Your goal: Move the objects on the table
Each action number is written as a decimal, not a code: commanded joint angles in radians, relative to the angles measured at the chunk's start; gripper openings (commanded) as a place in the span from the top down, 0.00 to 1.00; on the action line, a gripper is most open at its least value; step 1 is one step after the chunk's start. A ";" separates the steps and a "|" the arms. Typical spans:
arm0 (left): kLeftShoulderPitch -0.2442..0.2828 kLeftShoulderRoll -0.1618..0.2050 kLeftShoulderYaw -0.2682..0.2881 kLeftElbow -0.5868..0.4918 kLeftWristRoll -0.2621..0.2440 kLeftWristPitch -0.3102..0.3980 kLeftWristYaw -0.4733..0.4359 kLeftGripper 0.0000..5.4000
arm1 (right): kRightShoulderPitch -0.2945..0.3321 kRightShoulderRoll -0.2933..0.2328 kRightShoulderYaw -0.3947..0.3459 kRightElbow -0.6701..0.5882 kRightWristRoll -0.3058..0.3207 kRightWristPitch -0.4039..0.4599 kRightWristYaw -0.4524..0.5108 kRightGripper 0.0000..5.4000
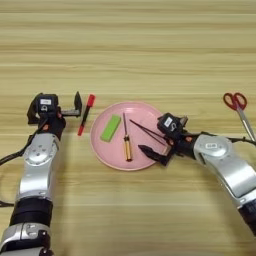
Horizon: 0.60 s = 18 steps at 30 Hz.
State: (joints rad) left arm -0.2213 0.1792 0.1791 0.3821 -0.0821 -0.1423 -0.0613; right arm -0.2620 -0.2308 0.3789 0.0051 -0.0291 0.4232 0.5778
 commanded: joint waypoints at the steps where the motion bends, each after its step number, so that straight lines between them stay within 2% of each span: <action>1: -0.003 0.000 -0.003 -0.010 0.007 0.011 0.009 0.01 | -0.019 -0.001 -0.006 0.017 0.005 0.020 0.010 0.00; 18: 0.003 -0.004 -0.006 -0.021 0.009 0.015 0.015 0.01 | -0.058 -0.012 0.028 0.067 -0.025 0.066 0.034 0.00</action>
State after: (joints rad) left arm -0.2211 0.1772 0.1788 0.3744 -0.0820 -0.1411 -0.0527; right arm -0.3144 -0.2294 0.3926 0.0573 -0.0415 0.4551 0.6000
